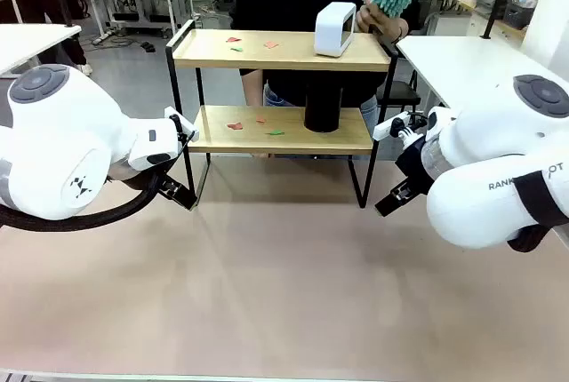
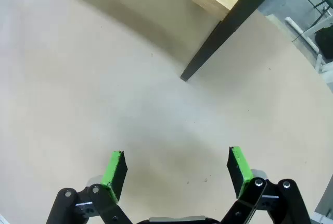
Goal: Clean the shelf.
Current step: Pick up the Duster from the human.
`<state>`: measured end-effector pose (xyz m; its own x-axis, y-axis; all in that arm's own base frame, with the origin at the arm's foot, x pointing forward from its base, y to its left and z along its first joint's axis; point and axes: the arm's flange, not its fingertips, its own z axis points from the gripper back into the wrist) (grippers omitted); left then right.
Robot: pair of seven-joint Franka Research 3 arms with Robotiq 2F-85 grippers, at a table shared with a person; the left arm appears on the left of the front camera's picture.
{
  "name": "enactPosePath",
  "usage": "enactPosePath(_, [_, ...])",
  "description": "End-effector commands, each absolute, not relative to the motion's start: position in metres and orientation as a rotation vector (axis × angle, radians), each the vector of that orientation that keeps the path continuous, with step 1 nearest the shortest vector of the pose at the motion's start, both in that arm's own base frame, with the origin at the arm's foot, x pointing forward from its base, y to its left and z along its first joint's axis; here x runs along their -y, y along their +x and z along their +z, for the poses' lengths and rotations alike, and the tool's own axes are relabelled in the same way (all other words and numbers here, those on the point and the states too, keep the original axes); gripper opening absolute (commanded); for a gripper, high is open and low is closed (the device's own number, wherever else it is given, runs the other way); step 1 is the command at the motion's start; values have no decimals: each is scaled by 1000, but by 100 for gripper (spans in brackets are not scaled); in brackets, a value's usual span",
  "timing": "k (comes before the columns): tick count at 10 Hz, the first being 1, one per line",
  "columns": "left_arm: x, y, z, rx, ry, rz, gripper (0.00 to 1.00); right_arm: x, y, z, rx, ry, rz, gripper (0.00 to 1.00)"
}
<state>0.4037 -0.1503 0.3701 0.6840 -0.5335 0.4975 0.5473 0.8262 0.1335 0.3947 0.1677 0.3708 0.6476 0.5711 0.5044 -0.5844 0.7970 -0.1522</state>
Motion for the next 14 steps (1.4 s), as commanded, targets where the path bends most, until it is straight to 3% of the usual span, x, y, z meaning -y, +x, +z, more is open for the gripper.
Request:
enactPosePath(1, [150, 404, 370, 549, -27, -606, 100, -168, 395, 371, 565, 25, 657, 100])
enactPosePath(14, [150, 404, 370, 549, -27, -606, 100, -168, 395, 371, 565, 25, 657, 100])
